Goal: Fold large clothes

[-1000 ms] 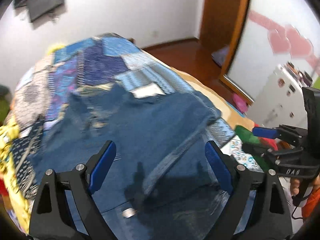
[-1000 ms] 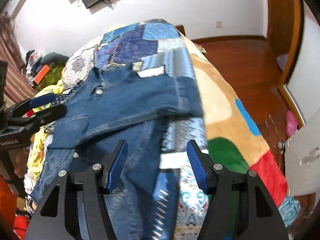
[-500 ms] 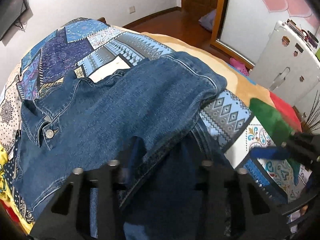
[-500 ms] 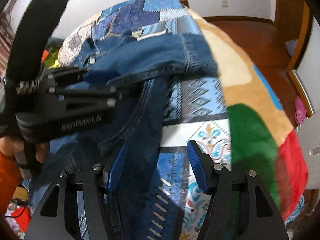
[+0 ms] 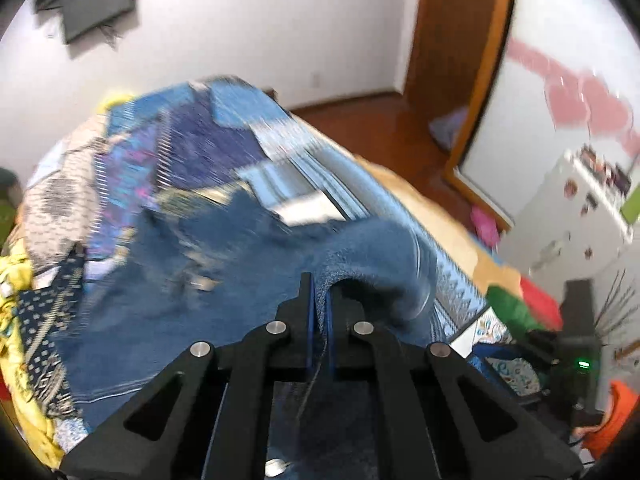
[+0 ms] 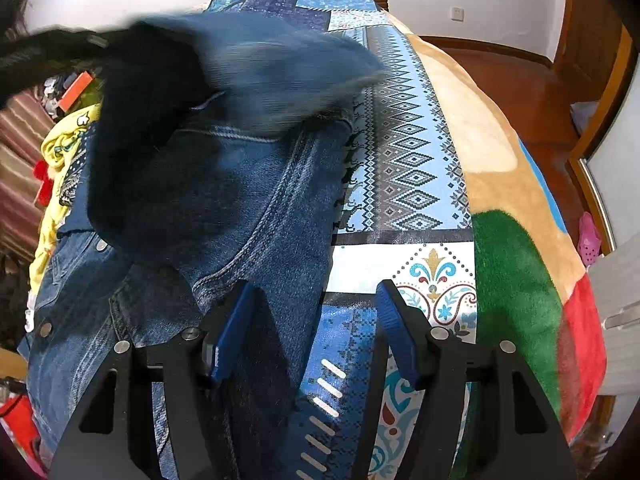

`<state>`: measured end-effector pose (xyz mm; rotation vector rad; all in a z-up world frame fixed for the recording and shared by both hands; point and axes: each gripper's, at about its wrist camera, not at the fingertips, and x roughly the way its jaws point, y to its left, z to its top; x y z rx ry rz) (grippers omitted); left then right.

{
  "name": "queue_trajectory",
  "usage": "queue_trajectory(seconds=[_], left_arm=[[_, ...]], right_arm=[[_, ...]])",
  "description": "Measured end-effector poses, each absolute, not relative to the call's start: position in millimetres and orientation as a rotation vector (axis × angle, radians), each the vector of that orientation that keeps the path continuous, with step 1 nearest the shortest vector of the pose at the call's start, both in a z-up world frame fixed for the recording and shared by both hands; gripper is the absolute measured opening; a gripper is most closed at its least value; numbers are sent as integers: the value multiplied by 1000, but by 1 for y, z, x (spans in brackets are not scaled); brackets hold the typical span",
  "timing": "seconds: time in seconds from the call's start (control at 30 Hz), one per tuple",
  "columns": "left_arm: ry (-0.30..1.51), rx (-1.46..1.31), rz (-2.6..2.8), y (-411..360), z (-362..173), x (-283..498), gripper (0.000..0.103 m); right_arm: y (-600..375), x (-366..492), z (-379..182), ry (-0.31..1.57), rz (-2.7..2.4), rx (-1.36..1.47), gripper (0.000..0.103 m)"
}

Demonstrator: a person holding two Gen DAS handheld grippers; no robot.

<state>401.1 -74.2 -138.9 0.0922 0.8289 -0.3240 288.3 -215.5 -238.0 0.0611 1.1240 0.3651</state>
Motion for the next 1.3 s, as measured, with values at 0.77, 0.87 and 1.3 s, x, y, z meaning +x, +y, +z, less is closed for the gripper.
queue_trajectory(seconds=[0.77, 0.87, 1.3], left_arm=[[1029, -5, -29, 104, -255, 312, 12], [1030, 119, -18, 96, -250, 314, 21], [1014, 333, -149, 49, -246, 350, 54]], right_arm=[[-189, 297, -239, 1163, 236, 2, 60], [-189, 296, -238, 1167, 226, 9, 60], [-192, 295, -239, 1163, 212, 35, 61]])
